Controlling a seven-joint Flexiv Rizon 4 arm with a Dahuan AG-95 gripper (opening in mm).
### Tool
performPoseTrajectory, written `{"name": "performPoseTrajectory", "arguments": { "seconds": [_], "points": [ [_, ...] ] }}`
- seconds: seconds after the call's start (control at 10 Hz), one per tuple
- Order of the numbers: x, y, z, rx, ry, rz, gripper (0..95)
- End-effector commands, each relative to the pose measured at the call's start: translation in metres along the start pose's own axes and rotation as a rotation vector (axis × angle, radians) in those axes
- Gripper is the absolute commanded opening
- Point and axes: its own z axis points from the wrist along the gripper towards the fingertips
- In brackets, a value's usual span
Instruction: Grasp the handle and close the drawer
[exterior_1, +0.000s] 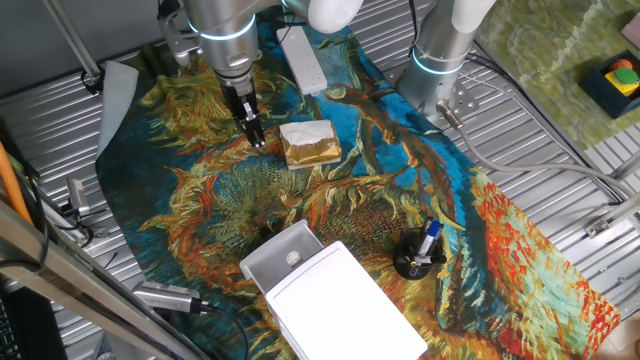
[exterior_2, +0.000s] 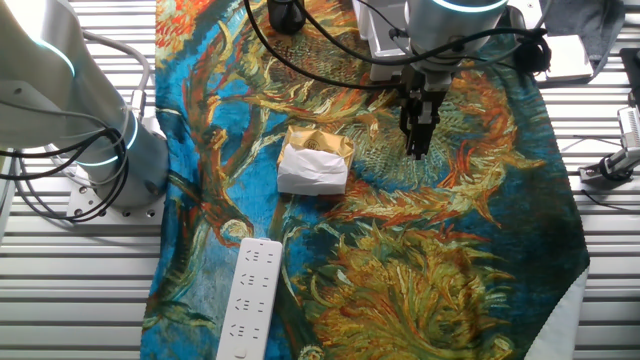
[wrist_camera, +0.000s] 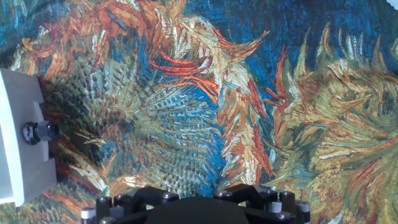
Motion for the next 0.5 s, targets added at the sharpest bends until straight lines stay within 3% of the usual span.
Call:
{"name": "performPoseTrajectory", "arguments": {
  "seconds": [0.1, 0.5],
  "points": [
    [0.0001, -0.0001, 0.0, -0.014, -0.019, -0.011, 0.0],
    [0.0001, -0.0001, 0.0, -0.014, -0.018, -0.011, 0.0]
  ]
}}
